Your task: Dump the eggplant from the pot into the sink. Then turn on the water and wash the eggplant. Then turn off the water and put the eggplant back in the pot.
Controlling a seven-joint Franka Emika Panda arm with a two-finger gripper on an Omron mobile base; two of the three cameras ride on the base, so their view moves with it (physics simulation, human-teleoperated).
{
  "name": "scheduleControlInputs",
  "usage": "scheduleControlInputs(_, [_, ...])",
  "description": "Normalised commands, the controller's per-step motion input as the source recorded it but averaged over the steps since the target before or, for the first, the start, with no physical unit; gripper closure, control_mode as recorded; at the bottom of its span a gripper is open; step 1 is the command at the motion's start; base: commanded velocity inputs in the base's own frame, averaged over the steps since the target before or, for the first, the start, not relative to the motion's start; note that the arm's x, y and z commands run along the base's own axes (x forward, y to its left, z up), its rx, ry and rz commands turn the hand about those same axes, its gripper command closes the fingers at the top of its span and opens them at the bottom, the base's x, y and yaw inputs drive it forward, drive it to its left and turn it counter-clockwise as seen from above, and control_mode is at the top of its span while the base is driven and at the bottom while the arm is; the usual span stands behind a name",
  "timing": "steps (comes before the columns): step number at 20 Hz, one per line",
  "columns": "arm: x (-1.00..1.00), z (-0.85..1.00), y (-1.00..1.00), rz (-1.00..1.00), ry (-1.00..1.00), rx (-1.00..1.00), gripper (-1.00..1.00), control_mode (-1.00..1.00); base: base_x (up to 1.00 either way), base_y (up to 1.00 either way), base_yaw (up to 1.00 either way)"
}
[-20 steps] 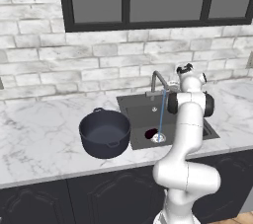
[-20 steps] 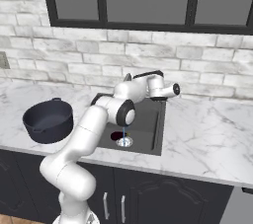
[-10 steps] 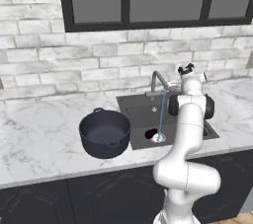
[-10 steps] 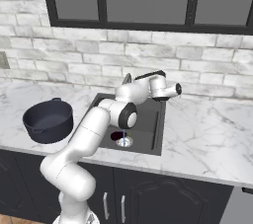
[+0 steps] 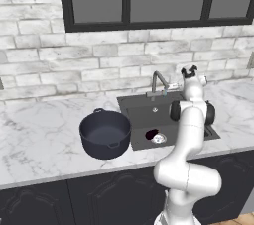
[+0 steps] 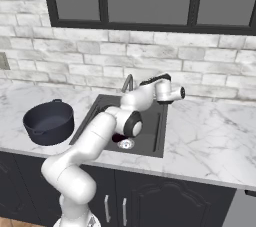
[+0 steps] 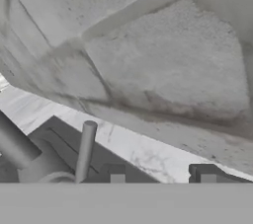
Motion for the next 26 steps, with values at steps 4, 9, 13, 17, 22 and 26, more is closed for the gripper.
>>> scheduleControlInputs(4, [0.08,0.38,0.25,0.08,-0.09,0.0,-1.0,-1.0,0.0,0.0,0.0])
scheduleControlInputs(9, [-0.72,0.86,-0.32,-0.01,-0.01,0.0,-1.0,-1.0,0.0,0.0,0.0])
scheduleControlInputs(13, [-1.0,1.0,-0.46,-0.09,0.0,0.0,-1.0,-1.0,0.0,0.0,0.0])
scheduleControlInputs(17, [-1.0,0.9,-0.24,-0.12,0.0,0.0,-1.0,-1.0,0.0,0.0,0.0])
scheduleControlInputs(22, [-1.0,0.29,0.11,-0.2,0.05,0.02,-1.0,-1.0,0.0,0.0,0.0])
scheduleControlInputs(26, [-1.0,0.0,0.43,-0.25,0.16,0.0,-1.0,-1.0,0.0,0.0,0.0])
